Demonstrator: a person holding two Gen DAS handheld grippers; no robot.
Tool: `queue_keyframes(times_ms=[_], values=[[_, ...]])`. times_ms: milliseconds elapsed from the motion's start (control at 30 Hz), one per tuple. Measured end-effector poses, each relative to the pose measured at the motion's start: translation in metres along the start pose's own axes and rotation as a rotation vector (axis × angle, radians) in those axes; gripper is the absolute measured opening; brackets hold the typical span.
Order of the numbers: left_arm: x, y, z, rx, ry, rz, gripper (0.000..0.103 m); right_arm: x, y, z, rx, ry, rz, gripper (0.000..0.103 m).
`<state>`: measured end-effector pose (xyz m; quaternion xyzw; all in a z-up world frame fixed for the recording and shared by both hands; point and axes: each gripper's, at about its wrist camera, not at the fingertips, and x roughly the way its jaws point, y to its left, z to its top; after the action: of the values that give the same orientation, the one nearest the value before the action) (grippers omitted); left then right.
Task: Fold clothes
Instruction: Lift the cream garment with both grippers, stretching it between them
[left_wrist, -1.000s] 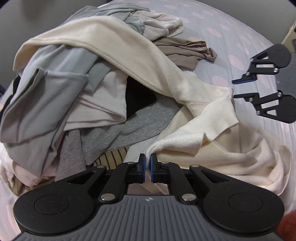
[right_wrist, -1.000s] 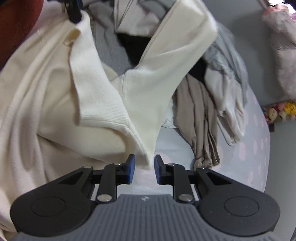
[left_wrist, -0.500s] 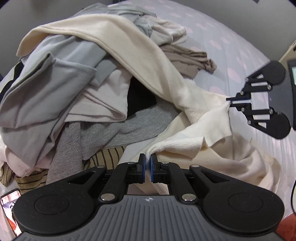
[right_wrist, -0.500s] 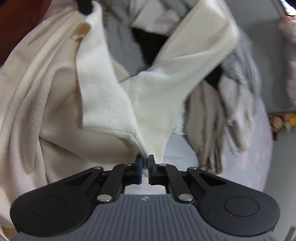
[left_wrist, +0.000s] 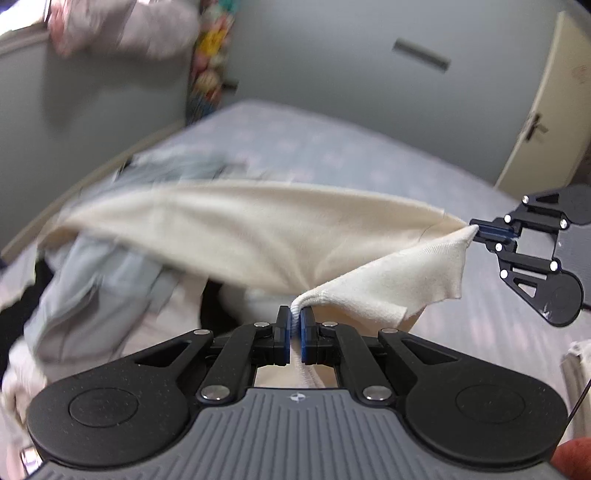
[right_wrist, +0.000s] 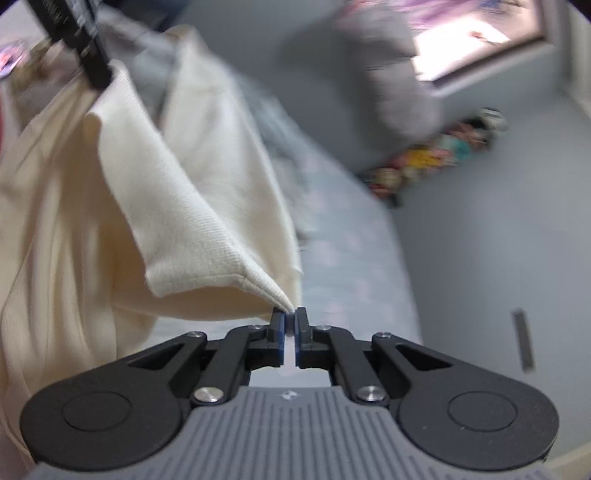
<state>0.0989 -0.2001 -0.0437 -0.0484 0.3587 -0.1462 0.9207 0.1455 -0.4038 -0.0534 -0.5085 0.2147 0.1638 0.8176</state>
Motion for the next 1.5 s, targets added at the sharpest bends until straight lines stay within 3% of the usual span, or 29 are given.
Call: queue_keyframes(times_ms=[367,567,667,733,900,1267,1500], values=[[-0.095,-0.079,0.055,0.144,-0.315,-0.129,0.003,-0.14,-0.057,-0.038,0.259,-0.08,-0.311,0.005],[-0.146,-0.12,0.077,0.228,-0.499,-0.184,0.003,-0.207,-0.066,-0.048,0.297,-0.133,-0.452,0.005],[-0.166,-0.133,0.082,0.244,-0.568,-0.216,0.003,-0.235,-0.071,-0.046,0.327,-0.171,-0.515,0.005],[-0.168,-0.138,0.084,0.253,-0.573,-0.242,0.003,-0.247,-0.076,-0.047,0.36,-0.184,-0.544,0.005],[-0.137,-0.144,0.073,0.273,-0.464,-0.277,0.003,-0.239,-0.071,-0.067,0.425,-0.125,-0.509,0.005],[0.004,-0.139,0.021,0.295,0.014,-0.355,0.003,-0.172,-0.004,-0.138,0.672,0.105,-0.265,0.006],[0.082,-0.128,0.0,0.356,0.224,-0.365,0.003,-0.116,0.027,-0.183,0.772,0.218,-0.174,0.006]])
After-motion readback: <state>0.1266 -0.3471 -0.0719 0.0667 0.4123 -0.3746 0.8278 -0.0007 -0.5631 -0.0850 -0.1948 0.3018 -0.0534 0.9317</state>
